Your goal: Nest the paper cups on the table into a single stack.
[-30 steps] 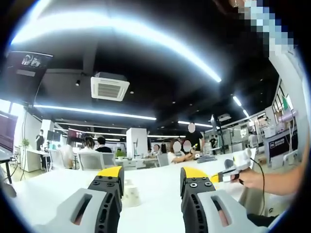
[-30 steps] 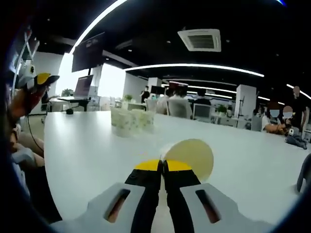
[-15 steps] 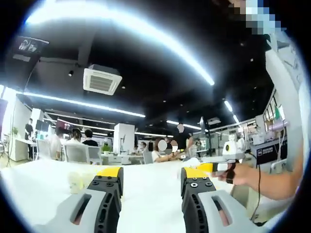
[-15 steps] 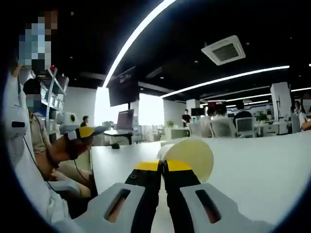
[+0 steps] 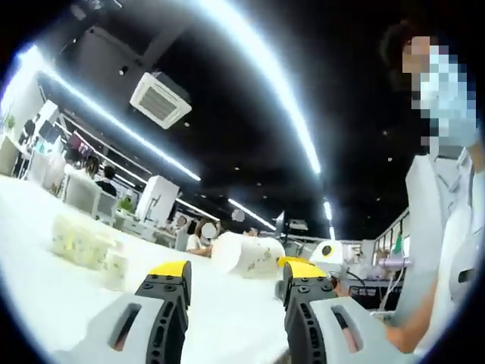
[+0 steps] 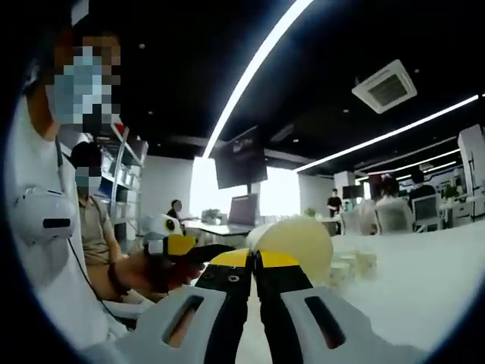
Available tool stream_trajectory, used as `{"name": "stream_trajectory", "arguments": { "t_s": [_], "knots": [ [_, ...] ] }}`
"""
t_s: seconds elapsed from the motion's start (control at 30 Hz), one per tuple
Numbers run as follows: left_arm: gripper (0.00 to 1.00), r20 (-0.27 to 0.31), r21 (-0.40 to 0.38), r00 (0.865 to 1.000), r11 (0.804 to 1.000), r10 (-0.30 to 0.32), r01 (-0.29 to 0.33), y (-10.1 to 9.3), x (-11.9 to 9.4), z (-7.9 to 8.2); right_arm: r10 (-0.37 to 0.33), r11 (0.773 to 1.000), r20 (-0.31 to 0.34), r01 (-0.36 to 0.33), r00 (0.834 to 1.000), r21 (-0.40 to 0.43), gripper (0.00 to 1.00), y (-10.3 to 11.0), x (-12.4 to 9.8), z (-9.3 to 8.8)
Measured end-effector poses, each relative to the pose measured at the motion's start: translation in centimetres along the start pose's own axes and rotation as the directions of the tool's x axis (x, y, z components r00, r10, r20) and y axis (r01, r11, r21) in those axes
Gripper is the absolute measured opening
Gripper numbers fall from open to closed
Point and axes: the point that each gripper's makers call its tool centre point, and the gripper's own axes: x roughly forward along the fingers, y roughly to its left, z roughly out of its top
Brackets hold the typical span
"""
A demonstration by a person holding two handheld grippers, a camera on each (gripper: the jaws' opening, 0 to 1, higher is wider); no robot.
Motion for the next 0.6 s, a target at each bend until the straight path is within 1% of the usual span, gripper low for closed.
{"name": "stream_trajectory", "arguments": {
  "t_s": [0.07,0.2,0.27,0.33,0.4,0.47,0.53,0.57,0.6],
  "knots": [
    [0.56,0.009,-0.023,1.0,1.0,0.001,-0.001,0.1,0.3,-0.2,0.03,0.999,0.032,-0.031,0.999,0.013,0.03,0.5,0.3,0.4],
    [0.57,0.037,-0.097,0.999,0.995,-0.034,0.037,-0.7,0.8,-0.2,0.092,0.993,0.109,-0.099,0.99,0.064,0.03,1.6,0.8,1.1],
    [0.57,0.045,-0.099,0.998,0.994,-0.046,0.05,-1.0,0.8,-0.1,0.113,0.99,0.128,-0.123,0.985,0.074,0.03,1.9,0.9,1.1],
    [0.57,0.056,-0.059,0.996,0.996,-0.071,0.074,-1.5,1.0,0.1,0.169,0.978,0.161,-0.186,0.972,0.098,0.03,2.9,1.1,1.2],
    [0.56,0.066,-0.053,0.995,0.996,-0.075,0.079,-1.7,1.0,0.3,0.202,0.966,0.185,-0.226,0.962,0.121,0.03,3.9,1.4,1.1],
    [0.56,0.086,-0.058,0.992,0.993,-0.097,0.102,-2.1,1.0,0.8,0.254,0.948,0.222,-0.287,0.942,0.135,0.03,5.0,1.5,1.3],
    [0.55,0.11,-0.057,0.987,0.991,-0.114,0.121,-2.5,0.9,1.3,0.275,0.936,0.248,-0.318,0.929,0.152,0.03,5.4,1.4,1.5],
    [0.54,0.131,-0.052,0.982,0.988,-0.135,0.142,-3.0,0.8,1.7,0.296,0.924,0.264,-0.346,0.918,0.165,0.03,5.7,1.4,1.6],
    [0.53,0.146,-0.047,0.978,0.987,-0.148,0.156,-3.2,0.7,1.9,0.3,0.923,0.263,-0.349,0.917,0.163,0.03,5.7,1.4,1.5]
  ]
}}
